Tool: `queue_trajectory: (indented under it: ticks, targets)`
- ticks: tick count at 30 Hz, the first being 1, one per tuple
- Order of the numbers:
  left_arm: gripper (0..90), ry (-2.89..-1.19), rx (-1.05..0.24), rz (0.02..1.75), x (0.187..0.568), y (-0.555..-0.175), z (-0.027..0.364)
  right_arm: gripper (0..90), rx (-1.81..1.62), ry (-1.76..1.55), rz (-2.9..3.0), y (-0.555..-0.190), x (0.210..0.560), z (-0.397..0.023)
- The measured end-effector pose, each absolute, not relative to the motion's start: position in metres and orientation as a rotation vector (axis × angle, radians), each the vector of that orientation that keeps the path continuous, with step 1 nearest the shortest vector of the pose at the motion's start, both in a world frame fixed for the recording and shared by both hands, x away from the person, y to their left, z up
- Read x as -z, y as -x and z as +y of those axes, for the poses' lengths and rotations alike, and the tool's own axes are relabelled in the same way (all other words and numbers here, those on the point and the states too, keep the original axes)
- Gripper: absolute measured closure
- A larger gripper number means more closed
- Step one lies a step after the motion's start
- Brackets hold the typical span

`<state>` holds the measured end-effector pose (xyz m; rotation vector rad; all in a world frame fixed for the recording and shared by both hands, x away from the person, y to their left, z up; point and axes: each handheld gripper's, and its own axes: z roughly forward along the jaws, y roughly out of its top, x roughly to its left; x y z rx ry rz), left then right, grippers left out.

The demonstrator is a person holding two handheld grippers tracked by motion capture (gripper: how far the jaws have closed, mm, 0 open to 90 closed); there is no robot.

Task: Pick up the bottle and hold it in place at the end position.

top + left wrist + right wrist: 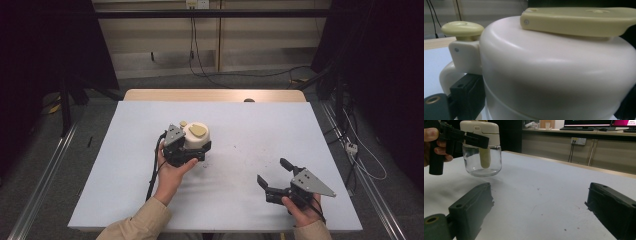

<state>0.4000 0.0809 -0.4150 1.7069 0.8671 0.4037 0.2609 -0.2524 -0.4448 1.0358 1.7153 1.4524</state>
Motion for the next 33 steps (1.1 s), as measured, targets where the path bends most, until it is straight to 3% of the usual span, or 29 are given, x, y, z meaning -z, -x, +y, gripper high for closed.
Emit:
queue_trajectory:
  ticks: [33]
  targets:
    - [6.4, -1.697, -0.412, 0.863, 0.416, -0.413, 0.068, 5.8, -1.451, -1.032, 1.724, -0.261, 0.445, -0.251]
